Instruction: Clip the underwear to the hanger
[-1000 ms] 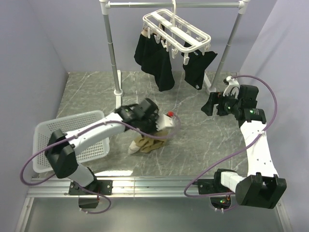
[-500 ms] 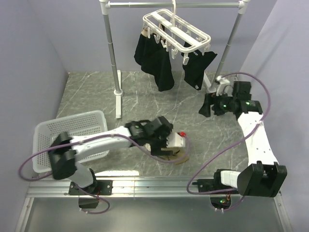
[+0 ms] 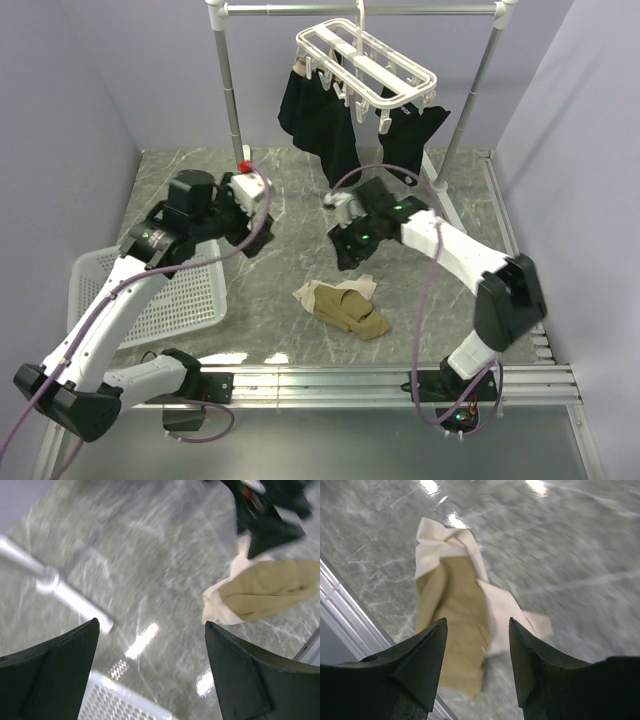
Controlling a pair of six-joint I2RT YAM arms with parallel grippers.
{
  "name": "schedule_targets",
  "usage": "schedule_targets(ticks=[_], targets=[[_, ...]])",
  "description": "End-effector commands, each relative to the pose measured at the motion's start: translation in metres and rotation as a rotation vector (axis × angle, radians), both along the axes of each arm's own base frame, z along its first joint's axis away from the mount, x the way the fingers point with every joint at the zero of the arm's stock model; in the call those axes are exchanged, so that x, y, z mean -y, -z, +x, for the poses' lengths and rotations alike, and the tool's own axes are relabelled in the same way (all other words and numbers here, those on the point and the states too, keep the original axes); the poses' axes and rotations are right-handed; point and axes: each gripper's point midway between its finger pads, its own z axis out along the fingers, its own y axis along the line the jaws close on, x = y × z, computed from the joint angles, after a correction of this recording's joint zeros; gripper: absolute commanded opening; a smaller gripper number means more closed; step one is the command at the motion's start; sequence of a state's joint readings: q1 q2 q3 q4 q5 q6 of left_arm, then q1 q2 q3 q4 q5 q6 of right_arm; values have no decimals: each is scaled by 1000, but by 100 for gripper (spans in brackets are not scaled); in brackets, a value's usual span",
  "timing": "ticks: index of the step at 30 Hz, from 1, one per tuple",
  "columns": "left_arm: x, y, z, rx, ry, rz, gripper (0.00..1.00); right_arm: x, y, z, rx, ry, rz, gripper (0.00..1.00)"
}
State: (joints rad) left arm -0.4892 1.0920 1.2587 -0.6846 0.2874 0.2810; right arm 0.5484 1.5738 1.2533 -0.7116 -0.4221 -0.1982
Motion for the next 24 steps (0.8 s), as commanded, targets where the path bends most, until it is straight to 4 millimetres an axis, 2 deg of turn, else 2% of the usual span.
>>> schedule_targets(ticks=[1, 4, 7, 12, 18, 21, 24], targets=[[-25, 10, -3, -154, -111, -126, 91, -30, 12, 9, 14, -24, -36, 59], [-46, 18, -1, -220, -207, -193, 92, -35, 35, 14, -27, -3, -88, 59], [-58, 43, -1, -292, -264, -188, 92, -35, 56, 6, -81, -9, -124, 63], [-59, 57, 0, -351, -283, -217, 93, -43, 74, -2, -79, -28, -154, 73], [-55, 58, 5, -354, -277, -239, 93, -50, 100, -2, -112, -35, -194, 74], [-55, 59, 7, -373, -308, -255, 93, -52, 110, -8, -148, -50, -202, 68], [-57, 60, 8, -372, -318, -254, 93, -55, 112, -16, -169, -71, -187, 54]])
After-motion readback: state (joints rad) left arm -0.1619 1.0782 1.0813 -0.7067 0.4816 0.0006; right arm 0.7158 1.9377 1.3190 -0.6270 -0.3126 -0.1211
